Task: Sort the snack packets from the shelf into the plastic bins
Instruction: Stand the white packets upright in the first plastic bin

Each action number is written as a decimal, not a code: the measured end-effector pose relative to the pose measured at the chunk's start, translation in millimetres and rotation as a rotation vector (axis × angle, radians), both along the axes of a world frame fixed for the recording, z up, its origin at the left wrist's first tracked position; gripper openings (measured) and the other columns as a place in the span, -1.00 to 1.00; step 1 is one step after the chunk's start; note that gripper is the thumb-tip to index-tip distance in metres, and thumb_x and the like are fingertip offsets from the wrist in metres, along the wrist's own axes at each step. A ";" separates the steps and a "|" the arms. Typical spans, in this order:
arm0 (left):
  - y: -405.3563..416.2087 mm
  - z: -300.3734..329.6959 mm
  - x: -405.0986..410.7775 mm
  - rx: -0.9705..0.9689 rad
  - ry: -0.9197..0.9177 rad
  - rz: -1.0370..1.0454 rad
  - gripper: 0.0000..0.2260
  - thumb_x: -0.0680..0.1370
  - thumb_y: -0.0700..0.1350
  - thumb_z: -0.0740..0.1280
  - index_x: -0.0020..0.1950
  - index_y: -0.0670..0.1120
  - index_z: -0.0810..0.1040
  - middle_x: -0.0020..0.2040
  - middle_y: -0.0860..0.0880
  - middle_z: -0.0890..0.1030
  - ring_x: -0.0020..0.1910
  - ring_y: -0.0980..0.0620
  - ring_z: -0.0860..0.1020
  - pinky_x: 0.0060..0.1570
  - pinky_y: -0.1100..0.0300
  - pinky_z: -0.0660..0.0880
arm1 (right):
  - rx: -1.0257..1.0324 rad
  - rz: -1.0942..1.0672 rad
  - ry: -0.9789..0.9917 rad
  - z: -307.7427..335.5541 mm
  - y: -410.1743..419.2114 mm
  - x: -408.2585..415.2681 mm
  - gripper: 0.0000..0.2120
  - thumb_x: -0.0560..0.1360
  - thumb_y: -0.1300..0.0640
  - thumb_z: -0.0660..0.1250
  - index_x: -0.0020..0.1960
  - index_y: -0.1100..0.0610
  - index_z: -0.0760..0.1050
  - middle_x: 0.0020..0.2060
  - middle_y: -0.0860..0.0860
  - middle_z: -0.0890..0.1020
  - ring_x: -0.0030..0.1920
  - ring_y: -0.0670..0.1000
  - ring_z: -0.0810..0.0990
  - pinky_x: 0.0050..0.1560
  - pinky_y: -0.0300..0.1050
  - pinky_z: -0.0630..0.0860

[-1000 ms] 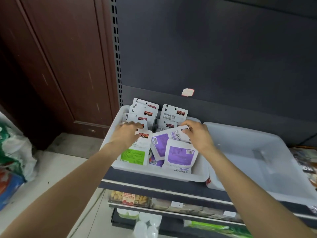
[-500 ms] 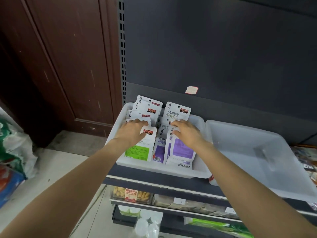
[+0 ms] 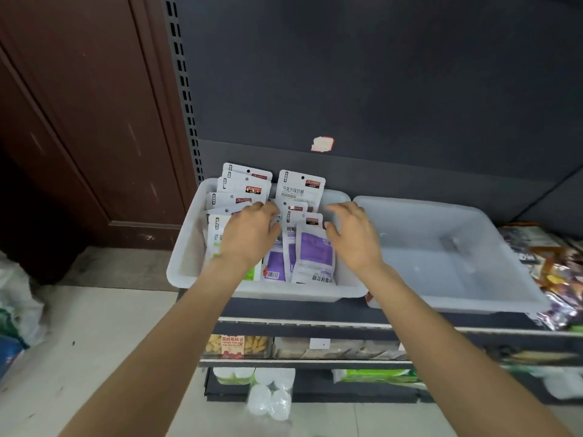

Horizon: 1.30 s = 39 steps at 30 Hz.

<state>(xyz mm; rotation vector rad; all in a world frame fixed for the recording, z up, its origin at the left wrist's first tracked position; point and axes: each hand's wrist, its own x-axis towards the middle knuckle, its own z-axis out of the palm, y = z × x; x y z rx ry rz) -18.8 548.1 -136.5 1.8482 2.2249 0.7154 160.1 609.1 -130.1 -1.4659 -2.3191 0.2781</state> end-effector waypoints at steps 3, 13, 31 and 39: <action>9.8 6.7 32.3 0.007 0.151 -0.069 -0.68 0.59 -0.07 0.20 0.34 -0.06 0.39 0.19 -0.08 0.55 0.17 -0.11 0.49 0.15 0.01 0.40 | 0.040 -0.082 -0.008 11.4 -3.7 30.9 -0.69 0.57 0.18 0.21 0.30 0.13 0.45 0.23 0.09 0.47 0.26 0.11 0.41 0.18 0.01 0.38; 50.1 26.6 227.7 0.000 0.156 -0.388 -0.74 0.59 -0.08 0.18 0.26 -0.06 0.44 0.16 -0.07 0.55 0.15 -0.13 0.50 0.09 0.06 0.35 | -0.084 -0.398 -0.106 26.3 -21.3 224.1 -0.72 0.57 0.01 0.21 0.23 0.05 0.50 0.21 0.04 0.51 0.21 0.09 0.47 0.15 0.00 0.36; 116.2 43.2 650.0 0.073 0.217 -0.970 -0.76 0.59 -0.04 0.20 0.24 -0.01 0.48 0.17 -0.01 0.56 0.14 -0.05 0.51 -0.01 0.10 0.41 | -0.159 -0.904 0.054 8.2 -37.5 630.2 -0.72 0.57 0.07 0.19 0.21 0.14 0.50 0.13 0.13 0.50 0.17 0.20 0.47 0.07 0.06 0.48; 200.2 22.3 805.7 -0.056 0.073 -1.155 -0.79 0.55 0.01 0.29 0.15 0.00 0.52 0.05 0.00 0.60 0.04 -0.04 0.55 0.04 0.02 0.50 | -0.163 -0.990 0.086 1.8 20.8 768.4 -0.74 0.57 0.12 0.18 0.21 0.13 0.49 0.10 0.15 0.48 0.18 0.19 0.44 0.12 0.07 0.45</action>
